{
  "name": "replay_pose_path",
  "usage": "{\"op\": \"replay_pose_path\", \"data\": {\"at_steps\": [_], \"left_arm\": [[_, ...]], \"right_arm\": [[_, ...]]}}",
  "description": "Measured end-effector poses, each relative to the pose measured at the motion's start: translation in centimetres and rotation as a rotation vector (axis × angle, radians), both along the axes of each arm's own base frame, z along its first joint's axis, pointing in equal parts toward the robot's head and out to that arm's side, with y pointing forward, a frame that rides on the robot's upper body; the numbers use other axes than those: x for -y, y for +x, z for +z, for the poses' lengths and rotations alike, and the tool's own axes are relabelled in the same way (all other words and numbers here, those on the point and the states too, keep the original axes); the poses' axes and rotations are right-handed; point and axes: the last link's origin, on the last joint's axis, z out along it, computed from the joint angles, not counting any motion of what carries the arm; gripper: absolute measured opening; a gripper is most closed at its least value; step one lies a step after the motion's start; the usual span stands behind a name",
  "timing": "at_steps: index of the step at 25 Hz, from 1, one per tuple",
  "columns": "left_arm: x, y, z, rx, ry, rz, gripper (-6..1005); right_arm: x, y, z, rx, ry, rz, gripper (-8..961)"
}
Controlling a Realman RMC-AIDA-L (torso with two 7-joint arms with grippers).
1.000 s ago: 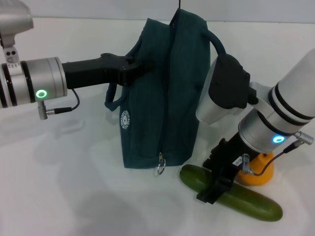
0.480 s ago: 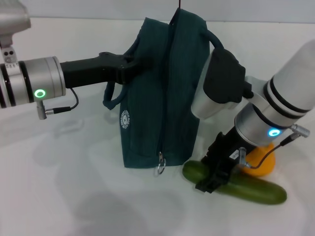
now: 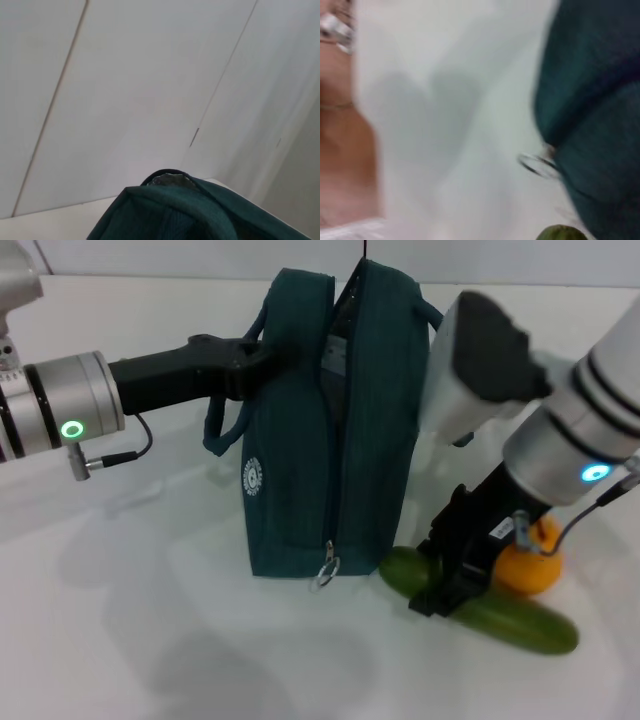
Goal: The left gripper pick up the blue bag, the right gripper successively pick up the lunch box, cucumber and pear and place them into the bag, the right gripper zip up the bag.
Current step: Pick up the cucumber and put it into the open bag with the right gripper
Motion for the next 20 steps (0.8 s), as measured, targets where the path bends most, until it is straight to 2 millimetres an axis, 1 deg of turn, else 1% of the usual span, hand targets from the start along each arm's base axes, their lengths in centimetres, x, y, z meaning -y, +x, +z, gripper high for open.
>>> {"op": "replay_pose_path", "data": {"at_steps": [2,4,9,14,20], "left_arm": [[0.0,-0.1,-0.1,-0.003,0.006,0.003,45],[0.0,-0.2,-0.2,-0.003,0.009,0.009,46],[0.0,-0.5,-0.1,-0.009,0.015,0.010,46],[-0.1,-0.6,-0.1,-0.018,0.025,0.011,47],[-0.1,-0.5,0.0,-0.020,0.028,0.008,47]], "right_arm": [[0.6,-0.5,1.0,-0.064,-0.058,0.006,588],[0.8,-0.9,2.1,-0.133,-0.083,0.016,587],[-0.1,-0.6,4.4,-0.259,-0.040,0.010,585],[-0.7,-0.1,4.7,-0.285,-0.007,0.001,583],[-1.1,-0.4,5.2,-0.328,0.015,0.025,582]]}}
